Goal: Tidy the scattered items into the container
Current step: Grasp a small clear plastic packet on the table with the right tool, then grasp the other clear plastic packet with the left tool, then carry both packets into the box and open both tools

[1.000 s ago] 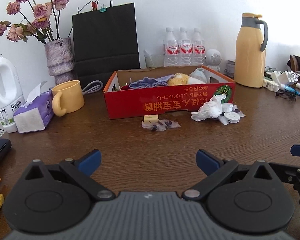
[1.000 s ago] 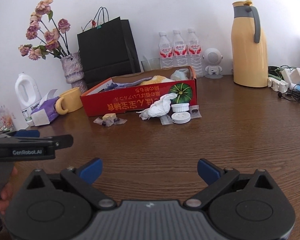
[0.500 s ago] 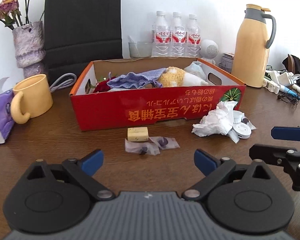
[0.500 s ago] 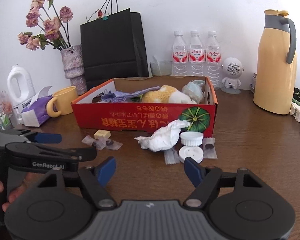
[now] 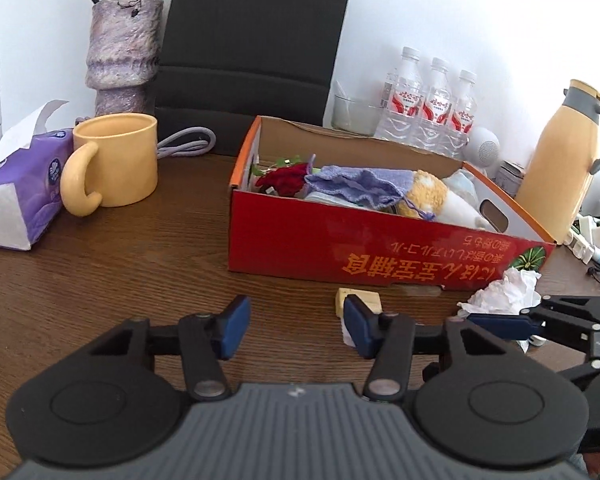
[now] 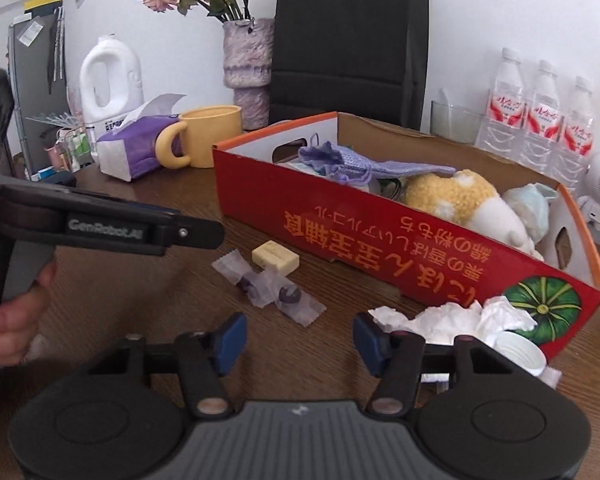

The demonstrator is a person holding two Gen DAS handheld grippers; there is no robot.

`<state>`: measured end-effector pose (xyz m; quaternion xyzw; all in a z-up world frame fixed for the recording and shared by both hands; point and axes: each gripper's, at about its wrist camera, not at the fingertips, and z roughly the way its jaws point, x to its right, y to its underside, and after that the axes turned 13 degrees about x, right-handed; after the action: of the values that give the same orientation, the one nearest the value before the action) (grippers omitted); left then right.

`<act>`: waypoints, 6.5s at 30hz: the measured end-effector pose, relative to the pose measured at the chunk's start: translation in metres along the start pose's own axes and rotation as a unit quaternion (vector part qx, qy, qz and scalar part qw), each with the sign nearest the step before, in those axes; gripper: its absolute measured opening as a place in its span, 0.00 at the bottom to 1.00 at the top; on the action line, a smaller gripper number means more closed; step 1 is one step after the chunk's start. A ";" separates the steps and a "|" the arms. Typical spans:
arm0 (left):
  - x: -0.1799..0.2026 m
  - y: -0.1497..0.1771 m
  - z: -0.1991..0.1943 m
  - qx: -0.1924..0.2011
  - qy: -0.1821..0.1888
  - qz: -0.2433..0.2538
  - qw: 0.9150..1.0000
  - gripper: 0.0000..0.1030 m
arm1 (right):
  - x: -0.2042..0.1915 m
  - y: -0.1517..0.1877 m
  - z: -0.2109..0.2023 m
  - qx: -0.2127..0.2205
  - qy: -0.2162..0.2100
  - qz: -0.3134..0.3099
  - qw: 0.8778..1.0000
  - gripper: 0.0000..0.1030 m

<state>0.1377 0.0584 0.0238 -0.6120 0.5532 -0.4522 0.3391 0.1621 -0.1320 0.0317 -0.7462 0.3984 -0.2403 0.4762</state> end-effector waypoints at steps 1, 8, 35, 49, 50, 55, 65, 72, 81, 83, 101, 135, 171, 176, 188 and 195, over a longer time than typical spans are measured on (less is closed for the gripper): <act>-0.005 0.000 -0.002 0.003 -0.008 -0.007 1.000 0.57 | 0.004 -0.002 0.004 0.004 -0.005 -0.001 1.000 0.52; -0.017 0.000 -0.004 0.002 -0.014 -0.022 1.000 0.58 | 0.009 -0.009 0.032 -0.007 -0.034 -0.022 0.999 0.48; 0.045 0.021 0.022 -0.044 0.103 0.085 0.990 0.40 | 0.030 -0.001 -0.065 0.099 0.026 0.060 0.993 0.07; 0.078 0.024 0.033 -0.042 0.042 0.105 0.993 0.36 | 0.025 0.003 -0.067 0.100 0.026 0.054 0.993 0.08; 0.079 0.026 0.032 -0.039 0.045 0.109 0.992 0.32 | 0.026 0.003 -0.068 0.101 0.027 0.056 0.993 0.08; 0.077 0.027 0.030 -0.036 0.048 0.101 0.993 0.08 | 0.026 0.004 -0.072 0.101 0.027 0.056 0.993 0.08; 0.085 0.030 -0.001 -0.013 0.065 0.114 0.991 0.01 | 0.023 0.005 -0.072 0.099 0.030 0.055 0.993 0.08; 0.089 0.025 -0.022 -0.012 0.080 0.129 0.988 0.01 | 0.029 0.011 -0.080 0.107 0.040 0.080 0.990 0.08; 0.084 0.010 -0.080 0.038 0.077 0.118 0.989 0.01 | 0.015 0.017 -0.112 0.124 0.058 0.099 0.986 0.08; 0.083 0.011 -0.082 0.038 0.084 0.111 0.989 0.01 | 0.010 0.019 -0.123 0.126 0.065 0.100 0.985 0.08; 0.067 0.028 -0.016 -0.027 0.065 0.124 0.990 0.82 | 0.015 0.030 -0.066 0.043 0.094 0.133 0.986 0.42; 0.085 0.029 -0.031 -0.011 0.107 0.112 0.988 0.11 | 0.015 0.030 -0.111 0.131 0.114 0.156 0.972 0.10; 0.089 0.058 -0.330 0.202 0.044 0.055 0.977 0.12 | -0.188 0.042 -0.308 0.218 0.171 0.080 0.957 0.10; 0.088 0.040 -0.291 0.191 0.035 0.057 0.979 0.12 | -0.162 0.024 -0.279 0.211 0.171 0.094 0.958 0.10; 0.085 -0.051 -0.136 0.174 0.046 0.053 0.982 0.12 | -0.042 -0.050 -0.167 0.200 0.179 0.107 0.957 0.10; 0.084 -0.116 -0.024 0.144 0.037 0.045 0.988 0.12 | 0.040 -0.115 -0.091 0.185 0.193 0.105 0.958 0.10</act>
<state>0.1568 -0.0043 0.1536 -0.5140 0.5218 -0.5336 0.4228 0.1595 -0.1859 0.1744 -0.5384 0.5069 -0.3982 0.5428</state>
